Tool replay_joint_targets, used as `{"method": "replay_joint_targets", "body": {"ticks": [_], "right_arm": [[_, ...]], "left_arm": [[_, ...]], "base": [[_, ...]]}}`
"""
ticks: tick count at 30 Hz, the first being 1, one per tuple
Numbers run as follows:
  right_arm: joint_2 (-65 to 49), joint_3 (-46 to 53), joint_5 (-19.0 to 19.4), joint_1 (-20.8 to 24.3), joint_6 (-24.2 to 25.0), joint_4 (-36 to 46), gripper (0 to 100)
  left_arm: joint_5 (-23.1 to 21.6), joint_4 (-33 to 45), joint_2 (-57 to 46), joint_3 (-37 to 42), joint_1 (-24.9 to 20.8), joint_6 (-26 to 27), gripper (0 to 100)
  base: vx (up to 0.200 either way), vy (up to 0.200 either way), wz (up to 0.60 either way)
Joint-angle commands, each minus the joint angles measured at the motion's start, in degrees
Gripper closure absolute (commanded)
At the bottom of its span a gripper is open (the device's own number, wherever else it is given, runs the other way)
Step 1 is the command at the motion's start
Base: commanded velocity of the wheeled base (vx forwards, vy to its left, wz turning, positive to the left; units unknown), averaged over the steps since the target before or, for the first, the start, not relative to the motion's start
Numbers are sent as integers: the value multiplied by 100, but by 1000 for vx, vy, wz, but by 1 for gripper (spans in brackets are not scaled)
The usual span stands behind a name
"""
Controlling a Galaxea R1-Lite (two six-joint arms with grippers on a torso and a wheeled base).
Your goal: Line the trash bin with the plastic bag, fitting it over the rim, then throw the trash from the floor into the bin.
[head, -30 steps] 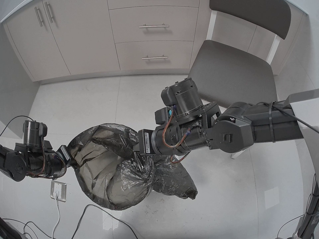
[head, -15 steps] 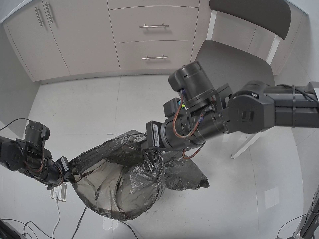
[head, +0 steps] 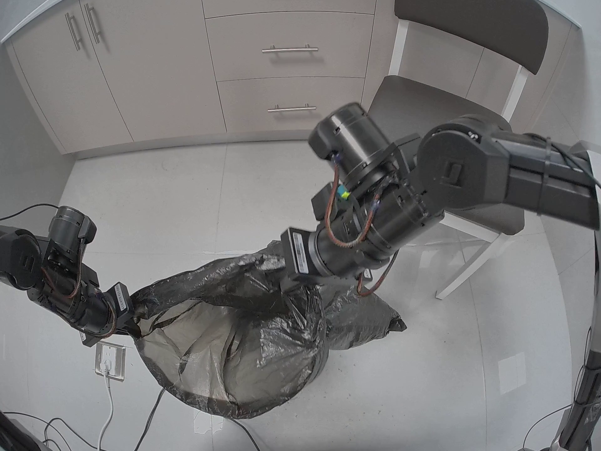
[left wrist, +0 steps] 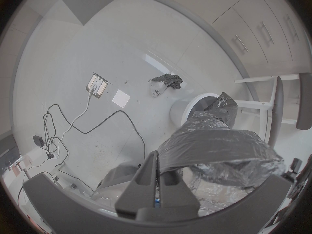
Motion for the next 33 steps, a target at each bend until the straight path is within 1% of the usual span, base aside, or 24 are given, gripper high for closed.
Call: {"method": "replay_joint_targets", "body": {"ticks": [1,2,5,10,13,15,16,19,20,22,24,25,26,28,29,30,33], "right_arm": [[512,-98,-1,9,25,427,100],[609,-98,-1,17,25,638,100],[671,-98,16,17,-1,664,100],[723,-98,8,17,-19,418,100],[723,-98,-28,0,-36,304,100],[715,-98,-36,-9,-36,286,100],[715,-98,-98,-9,-36,260,100],[732,-98,-441,0,-36,22,100],[732,-98,-458,0,-36,5,100],[741,-98,-687,0,-45,-356,100],[759,-98,-819,-9,-54,-566,100],[759,-98,-819,-9,-54,-566,100],[803,-98,-977,-27,-63,-760,100],[838,-98,-1109,-27,-72,-848,100],[838,-98,-1109,-27,-72,-848,100],[882,-98,-1232,-27,-98,-944,100],[1005,-98,-1293,0,-133,-1155,100]], "left_arm": [[-87,164,265,-208,5,81,100],[-140,173,317,-217,-4,90,100],[-140,138,484,-269,5,99,100],[-166,94,774,-498,49,99,100],[-254,-82,810,-586,67,90,100],[-369,-346,810,-586,67,81,100],[-395,-469,818,-586,58,81,100],[-404,-908,898,-595,49,19,100],[-404,-908,898,-595,49,19,100],[-404,-1172,1029,-603,23,2,100],[-386,-1242,1144,-630,5,2,100],[-386,-1242,1144,-630,5,2,100],[-395,-1251,1267,-691,-12,2,100],[-386,-1260,1372,-726,-21,11,100],[-386,-1260,1372,-726,-21,11,100],[-386,-1268,1486,-779,-48,19,100],[-377,-1286,1724,-920,-65,72,100]], "base": [[0,0,0],[0,0,0],[0,0,0],[0,0,0],[0,0,0],[0,0,0],[0,0,0],[0,0,0],[0,0,0],[0,0,0],[0,0,0],[0,0,0],[0,0,0],[0,0,0],[0,0,0],[0,0,0],[0,0,0]]}}
